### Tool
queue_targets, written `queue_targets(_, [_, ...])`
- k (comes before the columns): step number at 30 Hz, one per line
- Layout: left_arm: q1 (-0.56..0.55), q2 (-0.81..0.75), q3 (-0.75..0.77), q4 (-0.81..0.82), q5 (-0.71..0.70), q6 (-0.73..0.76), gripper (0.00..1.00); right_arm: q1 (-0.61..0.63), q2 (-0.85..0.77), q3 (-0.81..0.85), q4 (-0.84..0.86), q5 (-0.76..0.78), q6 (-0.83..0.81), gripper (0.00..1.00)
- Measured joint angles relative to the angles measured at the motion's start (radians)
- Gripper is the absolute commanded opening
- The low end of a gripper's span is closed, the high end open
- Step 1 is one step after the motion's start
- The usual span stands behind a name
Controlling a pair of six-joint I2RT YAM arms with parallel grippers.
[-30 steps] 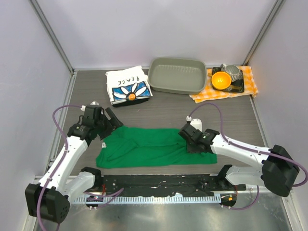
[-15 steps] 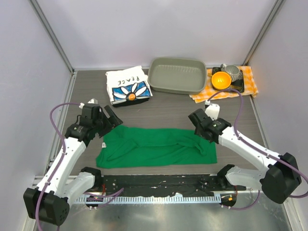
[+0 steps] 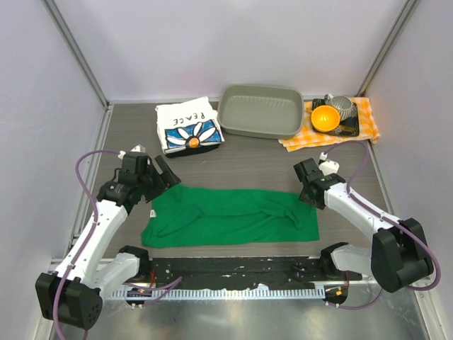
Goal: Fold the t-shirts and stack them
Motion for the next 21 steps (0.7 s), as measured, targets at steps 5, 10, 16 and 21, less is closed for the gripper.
queue_targets(5, [0.0, 0.01, 0.0, 0.001, 0.0, 0.008, 0.82, -0.01, 0.011, -0.011, 0.026, -0.016, 0.001, 0.42])
queue_targets(10, [0.0, 0.02, 0.0, 0.001, -0.001, 0.019, 0.82, -0.029, 0.022, -0.019, 0.056, -0.026, 0.003, 0.41])
queue_targets(16, [0.0, 0.029, 0.0, 0.001, -0.008, 0.022, 0.82, -0.043, 0.08, -0.03, 0.098, -0.051, 0.003, 0.4])
queue_targets(21, [0.0, 0.031, 0.0, 0.001, -0.011, 0.023, 0.82, -0.047, 0.089, -0.041, 0.117, -0.06, 0.003, 0.33])
